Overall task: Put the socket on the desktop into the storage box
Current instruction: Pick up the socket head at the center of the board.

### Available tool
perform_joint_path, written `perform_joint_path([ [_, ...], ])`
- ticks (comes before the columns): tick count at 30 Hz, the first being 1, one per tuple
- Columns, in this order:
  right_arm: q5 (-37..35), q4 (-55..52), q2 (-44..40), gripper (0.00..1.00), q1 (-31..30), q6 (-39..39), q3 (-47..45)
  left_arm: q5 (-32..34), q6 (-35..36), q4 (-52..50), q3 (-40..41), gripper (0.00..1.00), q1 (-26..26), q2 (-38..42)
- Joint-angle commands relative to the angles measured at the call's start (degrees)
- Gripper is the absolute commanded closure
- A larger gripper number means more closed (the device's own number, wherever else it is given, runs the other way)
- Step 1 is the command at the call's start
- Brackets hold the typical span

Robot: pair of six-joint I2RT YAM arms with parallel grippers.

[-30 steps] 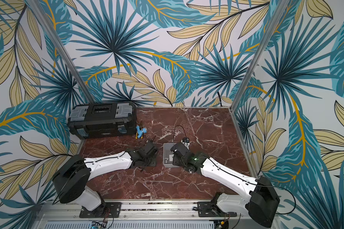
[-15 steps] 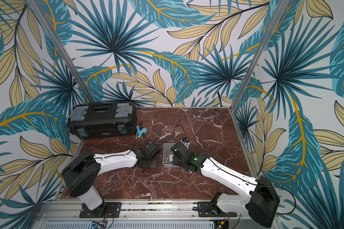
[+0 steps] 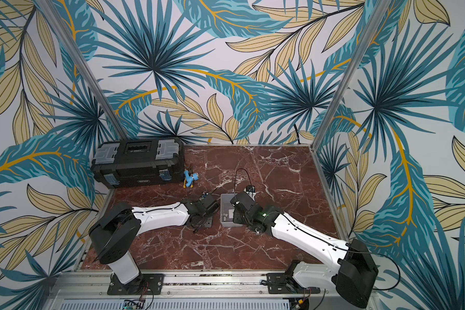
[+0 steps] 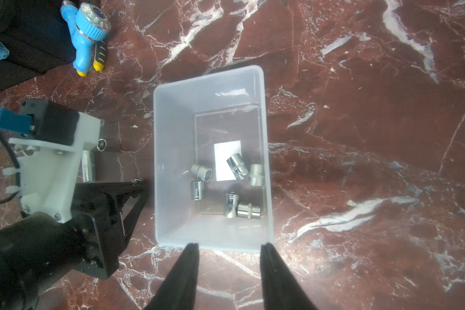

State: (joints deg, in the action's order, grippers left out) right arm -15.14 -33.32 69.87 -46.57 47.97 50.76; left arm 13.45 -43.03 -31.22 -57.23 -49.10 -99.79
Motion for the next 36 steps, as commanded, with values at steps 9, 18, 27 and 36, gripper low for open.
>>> perform_joint_path([
  [9,-0.43,-1.4,-0.61,0.58,0.08,-0.04,-0.05,0.9,0.34,0.04,-0.57,0.81,-0.31,-0.9],
  [18,-0.28,-1.4,-0.08,0.58,0.14,0.33,-0.09,2.45,0.89,2.59,2.24,1.0,-0.3,3.53],
  [27,-0.33,-1.4,-1.26,0.58,0.11,0.46,-0.75,2.74,1.78,2.79,2.3,1.0,-0.34,4.56],
  [36,-0.54,-1.39,-2.21,0.58,0.1,0.64,-1.19,1.66,2.43,3.25,2.98,1.0,-0.38,5.46],
])
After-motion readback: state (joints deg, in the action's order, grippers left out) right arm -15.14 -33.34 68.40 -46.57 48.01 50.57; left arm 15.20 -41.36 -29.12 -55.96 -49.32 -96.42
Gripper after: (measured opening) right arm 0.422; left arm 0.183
